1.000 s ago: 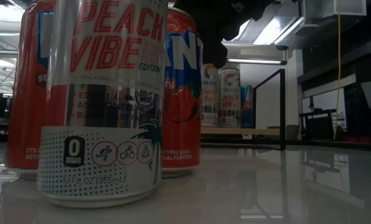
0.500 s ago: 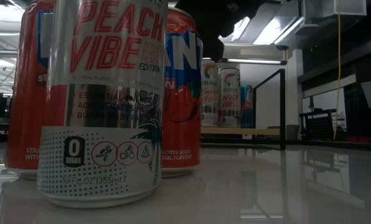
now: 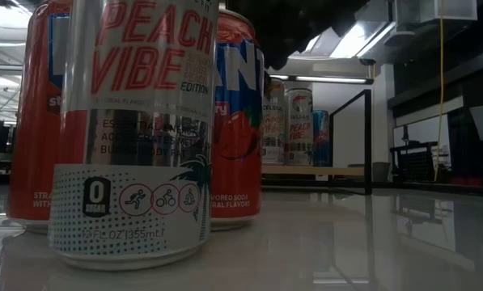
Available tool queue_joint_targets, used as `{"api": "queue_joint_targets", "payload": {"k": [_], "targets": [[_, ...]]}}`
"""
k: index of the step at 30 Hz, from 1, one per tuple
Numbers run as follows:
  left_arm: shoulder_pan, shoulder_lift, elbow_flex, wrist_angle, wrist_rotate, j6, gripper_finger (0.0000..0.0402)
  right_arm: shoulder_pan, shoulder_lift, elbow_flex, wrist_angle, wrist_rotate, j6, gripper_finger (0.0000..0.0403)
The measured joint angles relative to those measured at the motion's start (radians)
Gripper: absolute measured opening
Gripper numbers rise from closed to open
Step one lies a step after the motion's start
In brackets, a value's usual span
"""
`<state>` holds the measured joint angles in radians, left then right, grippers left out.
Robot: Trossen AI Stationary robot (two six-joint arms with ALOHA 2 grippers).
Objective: Place canned beverage on shelf
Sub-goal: Put the blue soda can onto the shelf aligned with the other blue soda can
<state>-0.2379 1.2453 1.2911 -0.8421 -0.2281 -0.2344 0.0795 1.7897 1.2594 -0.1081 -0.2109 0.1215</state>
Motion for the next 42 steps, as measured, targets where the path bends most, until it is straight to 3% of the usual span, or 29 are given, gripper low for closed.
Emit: {"api": "queue_joint_targets", "payload": {"k": [11,20,33,42], "targets": [[0.0,0.0,0.0,0.0,-0.047,0.0,0.0377,0.047,-0.001,0.001,0.001,0.388,0.158,0.0243],[0.0,0.0,0.0,0.0,-0.048,-0.001,0.0377,0.12,-0.001,0.002,-0.09,0.632,0.484,0.0244],[0.0,0.0,0.0,0.0,-0.048,0.0,0.0377,0.145,0.002,0.003,-0.298,0.815,0.889,0.0244],[0.0,0.0,0.0,0.0,-0.048,0.0,0.0377,0.145,0.003,0.003,-0.305,0.835,0.953,0.0244]]}}
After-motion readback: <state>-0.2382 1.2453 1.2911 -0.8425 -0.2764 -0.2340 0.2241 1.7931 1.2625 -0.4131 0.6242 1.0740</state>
